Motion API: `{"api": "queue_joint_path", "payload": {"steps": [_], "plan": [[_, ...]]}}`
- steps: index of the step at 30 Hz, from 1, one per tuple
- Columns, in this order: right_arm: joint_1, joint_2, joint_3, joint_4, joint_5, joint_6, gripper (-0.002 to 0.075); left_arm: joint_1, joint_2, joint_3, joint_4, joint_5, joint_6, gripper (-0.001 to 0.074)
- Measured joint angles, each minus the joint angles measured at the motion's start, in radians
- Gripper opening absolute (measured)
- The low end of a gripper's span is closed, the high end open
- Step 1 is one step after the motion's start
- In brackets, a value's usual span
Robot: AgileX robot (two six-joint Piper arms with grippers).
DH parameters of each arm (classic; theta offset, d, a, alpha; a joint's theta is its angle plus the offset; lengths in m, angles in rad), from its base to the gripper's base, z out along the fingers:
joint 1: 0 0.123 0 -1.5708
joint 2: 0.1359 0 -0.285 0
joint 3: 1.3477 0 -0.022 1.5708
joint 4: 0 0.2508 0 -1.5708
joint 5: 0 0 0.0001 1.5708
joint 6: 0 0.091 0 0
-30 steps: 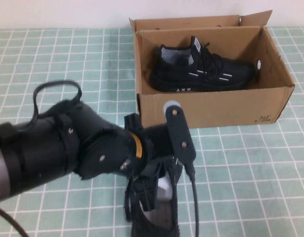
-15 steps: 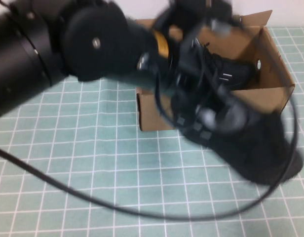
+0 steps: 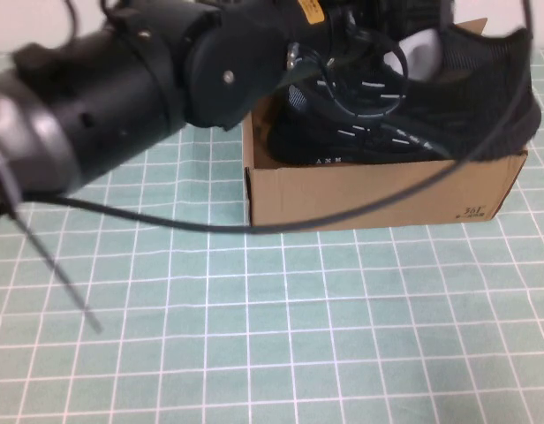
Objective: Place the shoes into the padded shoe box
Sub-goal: Place the shoe in the shoe box
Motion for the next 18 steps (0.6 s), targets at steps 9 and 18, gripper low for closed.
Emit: {"api": "queue_joint_path", "payload": {"steps": [9, 18], "plan": [[0.000, 0.000, 0.000, 0.000, 0.000, 0.000, -0.0006, 0.068, 0.158, -0.010, -0.013, -0.211, -0.201, 0.0010], [0.000, 0.000, 0.000, 0.000, 0.000, 0.001, -0.0006, 0.078, 0.333, -0.116, -0.020, -0.229, -0.277, 0.0010]]}}
